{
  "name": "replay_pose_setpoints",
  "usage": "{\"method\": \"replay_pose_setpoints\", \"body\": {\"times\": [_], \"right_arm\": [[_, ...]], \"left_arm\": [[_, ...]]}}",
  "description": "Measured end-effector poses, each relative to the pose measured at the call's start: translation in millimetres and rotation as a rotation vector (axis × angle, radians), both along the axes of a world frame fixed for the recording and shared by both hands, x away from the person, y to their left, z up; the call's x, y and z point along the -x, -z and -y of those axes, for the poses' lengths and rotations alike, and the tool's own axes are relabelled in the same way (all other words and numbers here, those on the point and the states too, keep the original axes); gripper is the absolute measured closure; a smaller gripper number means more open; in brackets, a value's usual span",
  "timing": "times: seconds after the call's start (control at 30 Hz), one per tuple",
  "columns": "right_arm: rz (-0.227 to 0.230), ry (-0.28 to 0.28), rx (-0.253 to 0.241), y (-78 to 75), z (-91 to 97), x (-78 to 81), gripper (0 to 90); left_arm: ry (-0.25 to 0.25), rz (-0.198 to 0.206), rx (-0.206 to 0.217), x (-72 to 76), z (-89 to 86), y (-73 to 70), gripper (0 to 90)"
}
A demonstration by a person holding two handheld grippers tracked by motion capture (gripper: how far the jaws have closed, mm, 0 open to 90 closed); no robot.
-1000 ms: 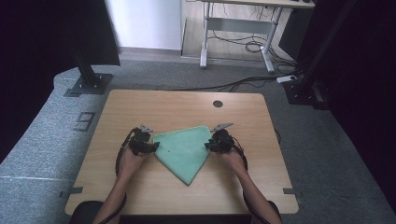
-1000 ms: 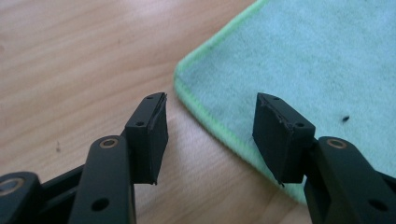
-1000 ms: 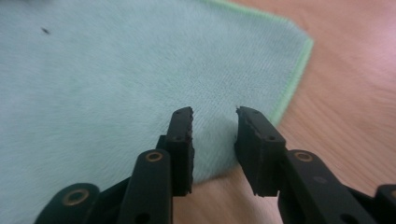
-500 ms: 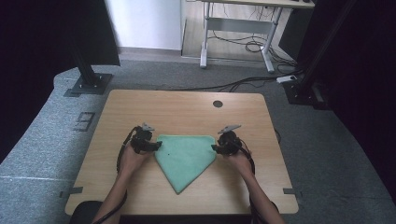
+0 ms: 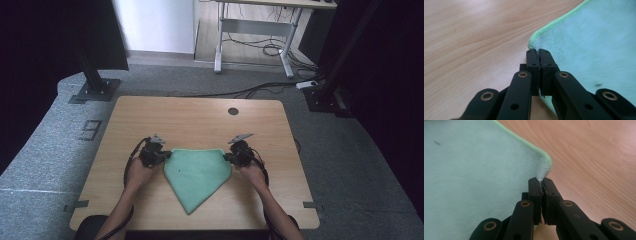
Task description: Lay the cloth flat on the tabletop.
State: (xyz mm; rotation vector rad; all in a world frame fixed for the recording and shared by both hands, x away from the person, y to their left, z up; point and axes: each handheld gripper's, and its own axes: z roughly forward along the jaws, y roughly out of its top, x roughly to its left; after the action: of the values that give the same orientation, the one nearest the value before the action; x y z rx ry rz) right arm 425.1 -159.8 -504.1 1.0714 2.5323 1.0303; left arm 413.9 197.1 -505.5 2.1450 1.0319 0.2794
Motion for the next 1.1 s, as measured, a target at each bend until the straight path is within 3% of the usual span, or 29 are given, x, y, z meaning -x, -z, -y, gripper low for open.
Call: {"method": "replay_pose_setpoints", "body": {"times": [0.07,0.1,0.17,0.23,0.27,0.3,0.33,0.37,0.43,0.5,0.57,0.7,0.93,1.1], "right_arm": [[0.043,-0.023,-0.021,-26.6,5.9,14.9,86.3],[0.076,-0.027,-0.024,-43.1,8.8,20.6,86.3],[0.148,-0.013,-0.042,-79.4,14.9,23.9,86.3],[0.217,0.034,-0.071,-112.0,19.5,12.6,86.1],[0.239,0.064,-0.069,-121.8,21.1,-0.2,84.9],[0.251,0.106,-0.039,-124.7,22.2,-16.7,75.1],[0.254,0.158,-0.005,-120.8,24.0,-35.1,56.4],[0.235,0.202,0.002,-112.6,28.2,-50.5,48.5],[0.195,0.241,-0.007,-92.8,38.6,-63.7,40.7],[0.157,0.221,-0.03,-71.0,46.3,-60.5,40.5],[0.12,0.202,-0.016,-49.9,50.2,-54.8,40.5],[0.062,0.174,-0.003,-23.4,50.4,-46.1,40.6],[0.044,0.138,-0.007,-13.8,44.1,-35.8,43.3],[0.043,0.121,-0.012,-7.6,42.0,-30.5,41.5]], "left_arm": [[0.017,0.036,0.046,13.2,-4.2,-32.1,87.6],[0.026,0.076,0.063,19.0,-3.7,-53.0,87.6],[0.033,0.176,0.053,20.8,1.7,-96.5,87.5],[0.0,0.255,0.033,1.4,9.8,-125.8,86.0],[-0.058,0.256,-0.01,-17.0,13.8,-129.7,79.1],[-0.121,0.222,-0.043,-36.7,16.6,-127.0,64.3],[-0.151,0.179,-0.049,-51.6,16.8,-119.9,54.5],[-0.178,0.147,-0.05,-59.8,16.3,-110.8,50.5],[-0.185,0.124,-0.038,-58.5,14.7,-91.0,40.6],[-0.152,0.112,-0.042,-48.6,13.1,-69.0,38.8],[-0.143,0.084,-0.064,-43.6,12.5,-49.1,37.0],[-0.115,0.051,-0.058,-37.6,16.2,-26.6,34.8],[-0.044,0.037,-0.046,-38.4,35.7,-13.0,27.5],[-0.033,0.035,-0.055,-44.5,45.7,-1.2,19.6]]}}
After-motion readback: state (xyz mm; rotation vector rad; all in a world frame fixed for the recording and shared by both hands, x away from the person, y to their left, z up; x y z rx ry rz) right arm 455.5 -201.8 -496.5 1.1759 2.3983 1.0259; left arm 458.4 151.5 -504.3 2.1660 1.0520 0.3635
